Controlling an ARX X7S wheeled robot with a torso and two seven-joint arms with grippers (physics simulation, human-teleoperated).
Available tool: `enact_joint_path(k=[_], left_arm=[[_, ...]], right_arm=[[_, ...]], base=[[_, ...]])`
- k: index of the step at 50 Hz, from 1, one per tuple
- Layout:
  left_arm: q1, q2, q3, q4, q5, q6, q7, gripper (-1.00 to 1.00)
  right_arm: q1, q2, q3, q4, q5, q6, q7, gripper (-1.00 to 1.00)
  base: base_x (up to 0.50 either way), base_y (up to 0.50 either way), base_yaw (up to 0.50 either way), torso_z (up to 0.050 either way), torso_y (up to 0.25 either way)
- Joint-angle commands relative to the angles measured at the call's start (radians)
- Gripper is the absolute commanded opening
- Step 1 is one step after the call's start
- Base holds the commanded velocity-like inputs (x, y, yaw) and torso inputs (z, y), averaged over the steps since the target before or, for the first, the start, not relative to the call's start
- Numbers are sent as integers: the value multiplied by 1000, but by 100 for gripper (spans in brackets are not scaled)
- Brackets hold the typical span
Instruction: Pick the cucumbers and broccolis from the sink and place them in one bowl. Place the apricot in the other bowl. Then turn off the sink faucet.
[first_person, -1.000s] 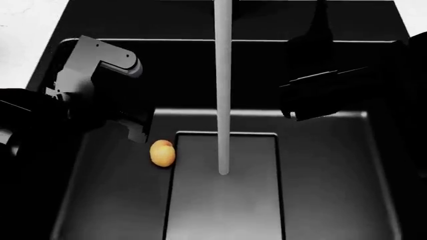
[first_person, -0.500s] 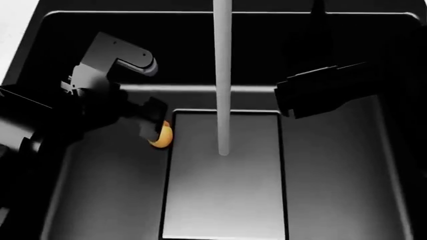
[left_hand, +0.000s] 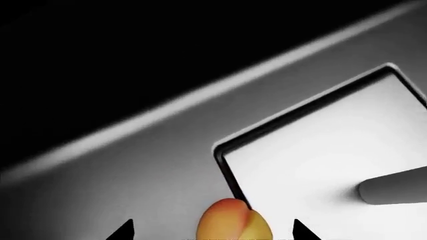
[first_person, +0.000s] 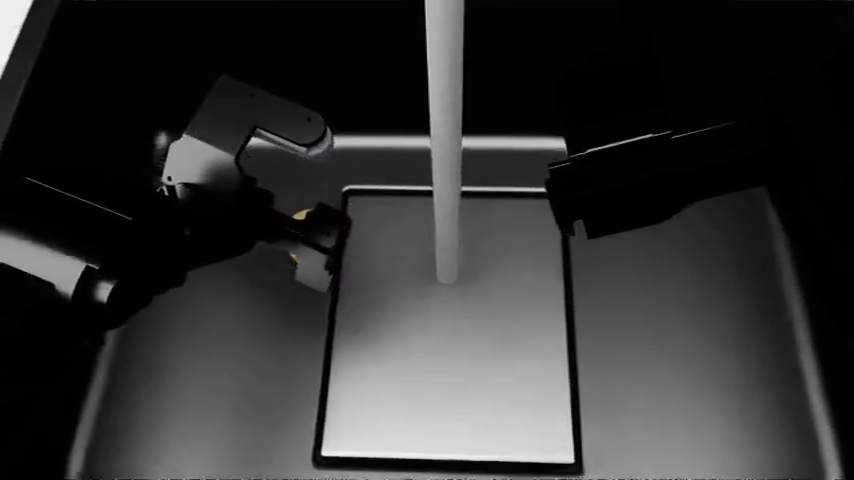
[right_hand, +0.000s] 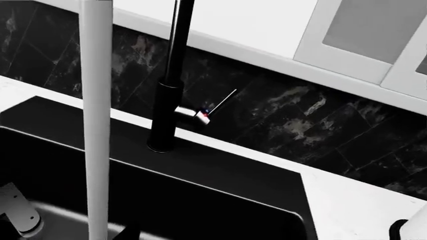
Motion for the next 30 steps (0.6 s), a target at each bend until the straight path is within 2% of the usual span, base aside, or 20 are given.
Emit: enact_joint_path(k=[1,6,19,30], left_arm=[[-17,28,88,-67,-106,50,22,100],[-20,28,124,-61,-149,70,10,100],[-41,28,190,-60,-206,70,8,100],[-28,28,256,-60,-270,94,-18,100]], right_arm=[[0,-20,23,-3,-22,-7,-16,100],[15,-14,22,0,-13,-5,-15,100],[56,-17,10,14,-4,2,-10,100],[54,-9,13,10,-7,-2,-18,100]], base=[[0,0,0,0,0],[0,0,0,6,-15],[0,0,0,42,-108],[0,0,0,0,0]])
